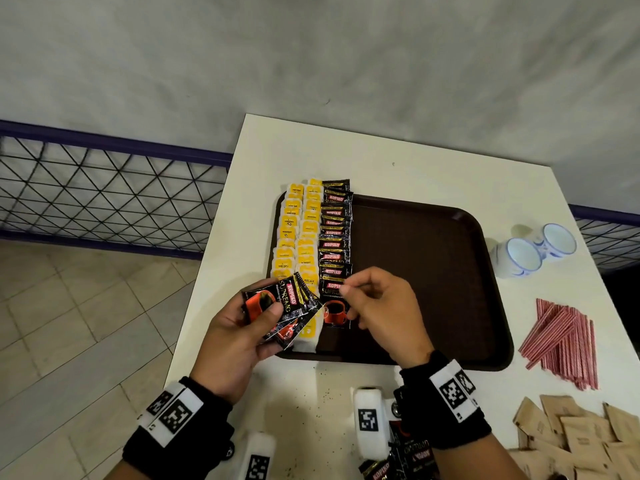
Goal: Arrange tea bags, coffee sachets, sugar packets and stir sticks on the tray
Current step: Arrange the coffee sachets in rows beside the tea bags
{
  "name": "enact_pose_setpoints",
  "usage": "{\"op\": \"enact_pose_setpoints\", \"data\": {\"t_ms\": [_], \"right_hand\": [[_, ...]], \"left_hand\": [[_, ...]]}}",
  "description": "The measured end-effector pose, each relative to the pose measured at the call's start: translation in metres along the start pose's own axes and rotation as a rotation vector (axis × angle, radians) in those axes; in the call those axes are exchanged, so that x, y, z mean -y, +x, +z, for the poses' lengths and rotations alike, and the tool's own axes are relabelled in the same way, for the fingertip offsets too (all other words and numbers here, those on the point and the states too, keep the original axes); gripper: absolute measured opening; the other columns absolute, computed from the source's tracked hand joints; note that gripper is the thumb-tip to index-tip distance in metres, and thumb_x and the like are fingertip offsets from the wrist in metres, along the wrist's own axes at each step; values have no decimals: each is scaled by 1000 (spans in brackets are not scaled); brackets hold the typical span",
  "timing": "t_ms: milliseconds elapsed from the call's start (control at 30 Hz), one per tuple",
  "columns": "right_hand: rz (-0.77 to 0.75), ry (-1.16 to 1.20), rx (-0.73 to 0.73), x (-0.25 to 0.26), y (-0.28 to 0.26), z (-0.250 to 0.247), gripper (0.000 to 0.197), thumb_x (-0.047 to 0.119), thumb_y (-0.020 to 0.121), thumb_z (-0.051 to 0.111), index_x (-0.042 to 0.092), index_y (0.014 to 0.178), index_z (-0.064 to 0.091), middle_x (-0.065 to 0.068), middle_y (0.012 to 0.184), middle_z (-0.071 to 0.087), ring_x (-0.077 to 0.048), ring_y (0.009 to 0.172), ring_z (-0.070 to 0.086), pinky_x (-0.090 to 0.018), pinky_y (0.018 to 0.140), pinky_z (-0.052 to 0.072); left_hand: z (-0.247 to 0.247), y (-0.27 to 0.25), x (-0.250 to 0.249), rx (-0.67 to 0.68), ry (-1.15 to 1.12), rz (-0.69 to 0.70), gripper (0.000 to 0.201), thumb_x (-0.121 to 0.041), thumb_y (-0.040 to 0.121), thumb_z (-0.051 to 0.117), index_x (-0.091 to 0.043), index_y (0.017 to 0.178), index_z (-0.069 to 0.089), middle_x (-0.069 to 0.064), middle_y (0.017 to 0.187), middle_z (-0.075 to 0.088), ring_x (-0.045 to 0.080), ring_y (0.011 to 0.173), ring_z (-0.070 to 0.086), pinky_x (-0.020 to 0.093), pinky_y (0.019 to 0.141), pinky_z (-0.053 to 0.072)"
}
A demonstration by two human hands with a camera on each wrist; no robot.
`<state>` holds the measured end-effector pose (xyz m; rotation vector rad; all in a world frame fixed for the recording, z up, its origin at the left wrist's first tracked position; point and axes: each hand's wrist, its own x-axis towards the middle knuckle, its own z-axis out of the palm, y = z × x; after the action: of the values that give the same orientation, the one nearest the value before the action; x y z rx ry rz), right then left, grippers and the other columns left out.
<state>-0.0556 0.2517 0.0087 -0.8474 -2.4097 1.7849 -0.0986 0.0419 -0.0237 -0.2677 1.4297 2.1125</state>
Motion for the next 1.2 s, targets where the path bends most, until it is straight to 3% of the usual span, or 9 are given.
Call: {"op": "enact_pose_setpoints", "data": {"t_ms": [100, 233, 400, 533, 600, 733, 967, 1067, 1200], "right_hand": [[-14, 18, 197, 9, -9, 16, 19, 25, 81, 82, 16, 92, 70, -11, 84, 71, -13, 64, 64, -23, 51, 48], [-43, -33, 139, 4, -5, 29, 22, 24, 76, 85, 17, 85, 65, -11, 85, 68, -15, 69, 61, -39, 65, 55], [-31, 45, 98, 3, -2, 27, 28, 9, 81, 79, 26, 94, 61, -18, 92, 63, -22, 66, 64, -23, 53, 46], [-88, 67, 92, 0, 1, 28, 37, 8, 82, 77, 40, 95, 64, -2, 86, 57, -23, 75, 62, -27, 61, 46], [-112, 61, 87, -2, 1, 30, 40, 7, 83, 75, 42, 100, 65, 5, 89, 57, -20, 78, 61, -29, 66, 47], [-125, 82, 80, 1, 1, 31, 47, 2, 84, 72, 42, 109, 67, 2, 96, 55, -24, 81, 62, -35, 73, 57], [-32, 189, 29, 7, -1, 24, 16, 4, 86, 73, 18, 87, 66, -4, 81, 63, -12, 62, 59, -21, 50, 46], [-6, 286, -2, 9, 2, 12, 16, -1, 89, 68, 10, 85, 57, -3, 76, 65, -15, 55, 60, -22, 41, 41], [-2, 402, -59, 8, 11, -19, 21, -10, 87, 65, 8, 83, 55, -11, 70, 64, -19, 53, 61, -24, 41, 40]], "left_hand": [[9, 1, 2, -14, 10, 37, 43, -13, 77, 72, -17, 120, 69, 9, 108, 76, 29, 94, 75, 39, 69, 61], [17, 3, 5, -42, 18, 45, 31, -14, 73, 76, -17, 104, 75, 10, 98, 77, 26, 86, 75, 41, 72, 61], [17, 1, 2, 23, -101, -52, 35, -19, 80, 66, -8, 112, 72, 17, 102, 76, 30, 85, 75, 36, 64, 62], [12, 1, -2, 61, -205, -103, 43, -21, 84, 56, 3, 118, 65, 27, 111, 72, 38, 89, 74, 40, 73, 64], [12, 0, -2, 69, -175, -90, 40, -21, 86, 57, 1, 117, 67, 24, 110, 74, 36, 90, 75, 41, 79, 62], [12, -1, -1, 43, -68, -44, 35, -21, 81, 64, -10, 112, 73, 18, 103, 77, 28, 83, 76, 34, 72, 64], [9, -1, 2, 14, -35, 6, 29, -23, 77, 70, -19, 104, 78, 15, 98, 78, 21, 77, 75, 26, 61, 61], [5, 0, 2, 17, -36, 13, 51, -43, 64, 88, -18, 108, 78, 15, 104, 77, 22, 81, 75, 27, 62, 61], [-8, 2, -1, -7, -51, 30, 66, -49, 50, 95, -17, 105, 79, 14, 105, 77, 18, 81, 75, 26, 62, 61]]}}
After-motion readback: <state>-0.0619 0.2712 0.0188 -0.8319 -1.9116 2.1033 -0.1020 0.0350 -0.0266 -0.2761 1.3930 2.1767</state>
